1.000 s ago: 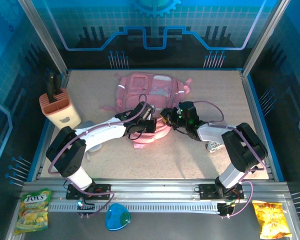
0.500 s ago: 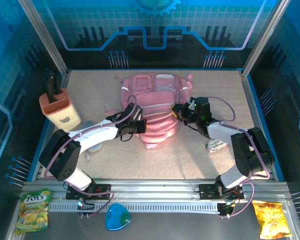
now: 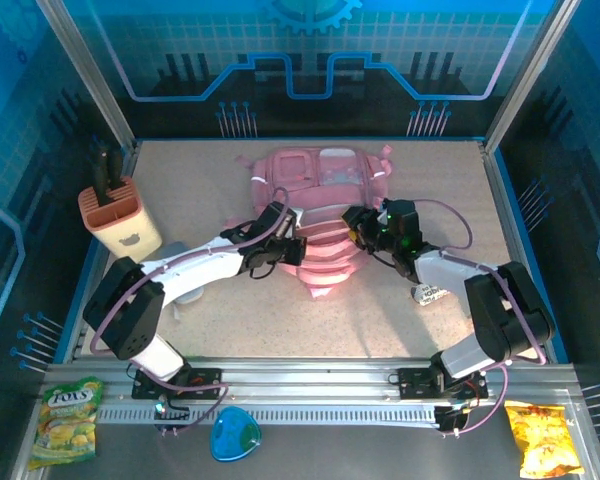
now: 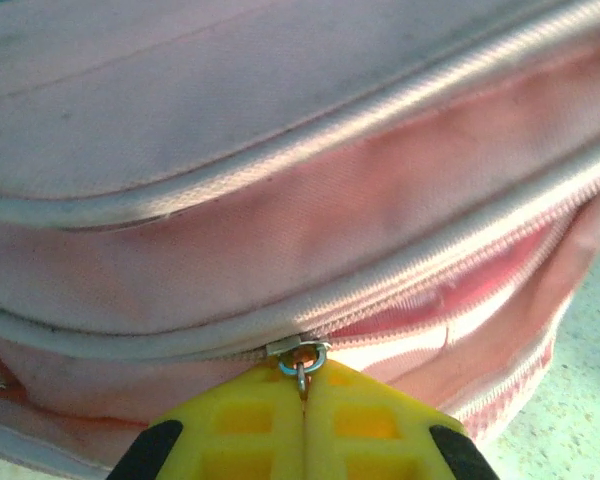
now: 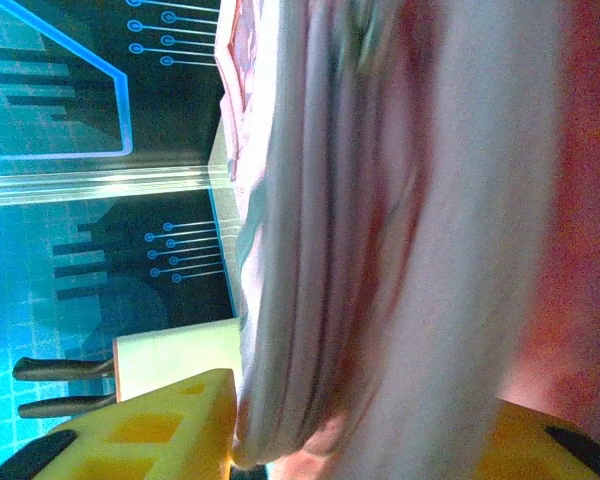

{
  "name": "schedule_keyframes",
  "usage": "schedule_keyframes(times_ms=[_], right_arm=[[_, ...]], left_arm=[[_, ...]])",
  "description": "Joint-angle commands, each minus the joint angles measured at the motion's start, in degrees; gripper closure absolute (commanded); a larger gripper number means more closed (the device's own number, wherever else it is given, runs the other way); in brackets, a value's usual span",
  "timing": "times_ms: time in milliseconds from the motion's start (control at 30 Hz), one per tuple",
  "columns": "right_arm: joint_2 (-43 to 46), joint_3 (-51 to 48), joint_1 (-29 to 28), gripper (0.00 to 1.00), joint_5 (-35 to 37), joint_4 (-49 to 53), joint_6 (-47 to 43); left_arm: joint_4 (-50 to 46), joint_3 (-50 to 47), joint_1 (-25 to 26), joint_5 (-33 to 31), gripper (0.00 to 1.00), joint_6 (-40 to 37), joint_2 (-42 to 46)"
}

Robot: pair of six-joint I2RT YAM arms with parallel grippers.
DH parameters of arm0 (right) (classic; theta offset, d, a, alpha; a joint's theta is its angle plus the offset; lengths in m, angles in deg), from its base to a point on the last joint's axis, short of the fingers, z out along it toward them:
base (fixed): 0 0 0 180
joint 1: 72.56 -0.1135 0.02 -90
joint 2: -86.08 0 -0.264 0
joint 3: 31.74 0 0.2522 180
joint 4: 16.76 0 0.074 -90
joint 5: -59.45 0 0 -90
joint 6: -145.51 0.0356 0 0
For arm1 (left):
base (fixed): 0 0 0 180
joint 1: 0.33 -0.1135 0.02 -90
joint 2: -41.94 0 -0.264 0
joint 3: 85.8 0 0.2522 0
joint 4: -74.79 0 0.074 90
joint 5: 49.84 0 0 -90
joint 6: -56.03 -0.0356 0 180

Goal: Pack the student bag

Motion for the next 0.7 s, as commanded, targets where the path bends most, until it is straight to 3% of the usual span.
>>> schedule_keyframes(times_ms=[0,300,500,667], right_arm=[[1.7,-0.8,-3.5,0.57,5.5,0.6,3.3],[4.6,0.0,-1.7,0.79,6.5,4.3,-0.7],[8.2,1.2,1.9,0.81,3.8,8.2,-5.6],[8.6,2.5,2.7,0.81,1.7,9.8,-7.8]], left_arm=[[2.6,3.4,1.8,2.6,1.00,-2.6,-1.2],[0.7,2.1,1.0,-1.0,1.00,-4.5,-0.9],[1.2,-3.6,-7.1,0.8,1.00,-1.9,2.1],[-1.1,-1.5,-12.1,1.0,1.00,0.1,-0.4]])
